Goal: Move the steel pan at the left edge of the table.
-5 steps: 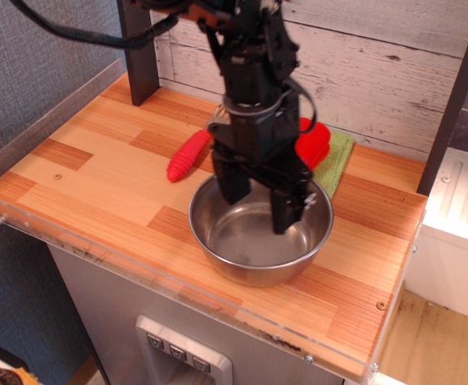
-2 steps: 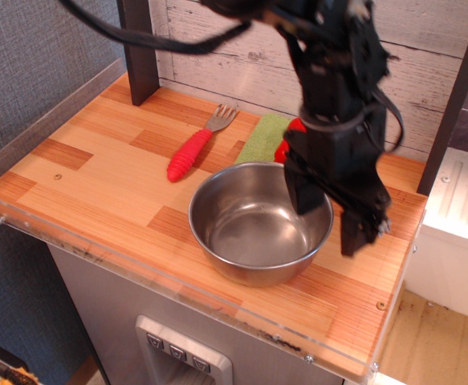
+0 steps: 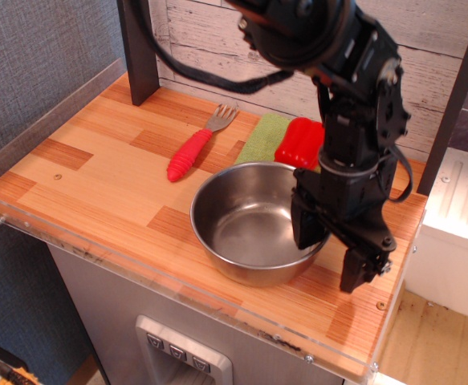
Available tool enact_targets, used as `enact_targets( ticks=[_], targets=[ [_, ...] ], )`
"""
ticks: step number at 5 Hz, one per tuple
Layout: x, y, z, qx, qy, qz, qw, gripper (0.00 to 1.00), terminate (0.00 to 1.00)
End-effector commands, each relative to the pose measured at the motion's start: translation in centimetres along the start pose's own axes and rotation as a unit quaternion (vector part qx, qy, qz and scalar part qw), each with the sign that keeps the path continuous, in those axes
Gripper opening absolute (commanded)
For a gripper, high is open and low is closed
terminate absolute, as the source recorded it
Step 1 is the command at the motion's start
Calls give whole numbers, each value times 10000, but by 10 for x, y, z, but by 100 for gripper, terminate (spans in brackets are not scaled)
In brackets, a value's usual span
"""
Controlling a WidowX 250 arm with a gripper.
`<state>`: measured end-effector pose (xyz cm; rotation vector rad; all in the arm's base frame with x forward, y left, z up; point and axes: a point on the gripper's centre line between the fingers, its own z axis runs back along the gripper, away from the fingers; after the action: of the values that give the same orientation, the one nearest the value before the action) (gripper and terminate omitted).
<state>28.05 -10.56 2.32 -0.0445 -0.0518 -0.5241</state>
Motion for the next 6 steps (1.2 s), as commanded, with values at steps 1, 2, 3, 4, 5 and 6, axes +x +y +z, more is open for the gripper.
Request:
enact_targets(
  ticks=[1,2,3,4,5,6],
  targets=[
    [-6,1,11,249,-56,62,9997,0,0],
    [-3,-1,20,228,-165,73,9996,0,0],
    [1,-8,40,230,-452,161,9986,0,0],
    [-3,-19,85,348,-1070,275,9933,0,0],
    [-37,7,123,672,-1261,948,9852,0,0],
    [-73,38,124,838,-968,2002,9714,0,0]
  ],
)
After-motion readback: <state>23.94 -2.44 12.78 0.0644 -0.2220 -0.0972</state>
